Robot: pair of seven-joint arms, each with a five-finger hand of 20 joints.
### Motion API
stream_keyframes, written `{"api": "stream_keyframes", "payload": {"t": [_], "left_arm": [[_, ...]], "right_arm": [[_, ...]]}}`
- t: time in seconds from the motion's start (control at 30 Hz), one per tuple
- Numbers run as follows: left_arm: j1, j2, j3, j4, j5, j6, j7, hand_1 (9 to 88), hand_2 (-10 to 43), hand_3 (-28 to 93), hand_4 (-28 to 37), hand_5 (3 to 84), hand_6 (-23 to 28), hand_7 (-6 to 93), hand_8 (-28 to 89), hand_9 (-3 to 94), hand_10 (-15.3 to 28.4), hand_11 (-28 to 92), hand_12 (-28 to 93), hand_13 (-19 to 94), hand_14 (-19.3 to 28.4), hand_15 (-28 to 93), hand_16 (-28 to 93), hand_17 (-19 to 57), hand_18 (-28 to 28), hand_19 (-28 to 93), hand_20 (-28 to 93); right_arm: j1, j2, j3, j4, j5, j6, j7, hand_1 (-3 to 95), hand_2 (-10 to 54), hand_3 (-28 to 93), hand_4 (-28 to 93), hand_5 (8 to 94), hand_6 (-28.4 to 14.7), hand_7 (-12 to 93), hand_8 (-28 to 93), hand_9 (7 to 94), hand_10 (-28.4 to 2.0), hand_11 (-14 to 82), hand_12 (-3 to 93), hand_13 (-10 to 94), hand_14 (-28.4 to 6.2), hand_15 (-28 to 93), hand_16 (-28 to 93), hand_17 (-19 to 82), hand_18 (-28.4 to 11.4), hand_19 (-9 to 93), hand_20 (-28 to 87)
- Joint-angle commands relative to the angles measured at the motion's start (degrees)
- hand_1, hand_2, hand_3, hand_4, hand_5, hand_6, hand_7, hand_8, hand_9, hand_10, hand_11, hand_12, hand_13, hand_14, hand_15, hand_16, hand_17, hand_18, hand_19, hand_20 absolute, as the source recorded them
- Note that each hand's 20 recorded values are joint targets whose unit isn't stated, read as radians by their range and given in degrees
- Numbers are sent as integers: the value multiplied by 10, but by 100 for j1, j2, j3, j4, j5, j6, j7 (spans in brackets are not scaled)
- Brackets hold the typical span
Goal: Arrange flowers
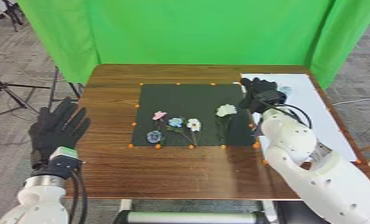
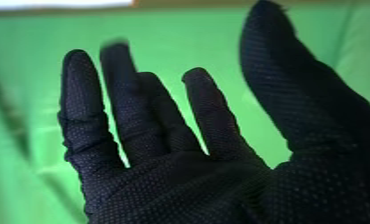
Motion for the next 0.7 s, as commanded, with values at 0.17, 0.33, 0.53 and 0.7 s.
{"api": "stream_keyframes", "payload": {"t": [0.17, 0.33, 0.53, 0.7], "left_arm": [[-139, 86, 136, 65, 129, -443, -151, 290, 103, 699, -283, 365, 68, 143, -98, 272, 126, 271, 99, 188, 138, 400, -78, -67, 132, 330, 103], [-308, 185, 427, 28, 50, -154, -65, 286, 105, 697, -283, 367, 68, 140, -95, 274, 126, 268, 102, 182, 138, 399, -77, -67, 133, 329, 103], [-406, 199, 615, 58, -22, -217, -19, 286, 104, 699, -283, 330, 56, 143, -98, 241, 121, 253, 99, 122, 120, 353, -85, -65, 127, 320, 100], [-493, 204, 711, 86, -53, -195, 16, 285, 104, 700, -283, 349, 64, 142, -98, 249, 125, 260, 101, 124, 119, 356, -81, -65, 126, 320, 101]], "right_arm": [[1680, 648, -350, 1897, 631, -343, -162, 344, -95, 827, -282, 321, -57, 132, -116, 290, -192, 83, 124, 184, -197, 302, 71, 132, -206, 546, 186], [2108, 597, -786, 2670, 800, -565, -486, 360, -95, 829, -283, 298, -50, 134, -116, 256, -178, 67, 121, 157, -189, 259, 61, 123, -201, 499, 171], [2452, 441, -1166, 3221, 939, -684, -584, 460, -95, 855, -282, 305, -35, 186, -146, 285, -152, 113, 101, 217, -159, 271, 50, 172, -196, 485, 165], [2422, 391, -1003, 3460, 1258, -1335, -1211, 493, -95, 843, -282, 319, -24, 211, -157, 311, -133, 131, 92, 269, -131, 284, 43, 210, -178, 504, 168]]}}
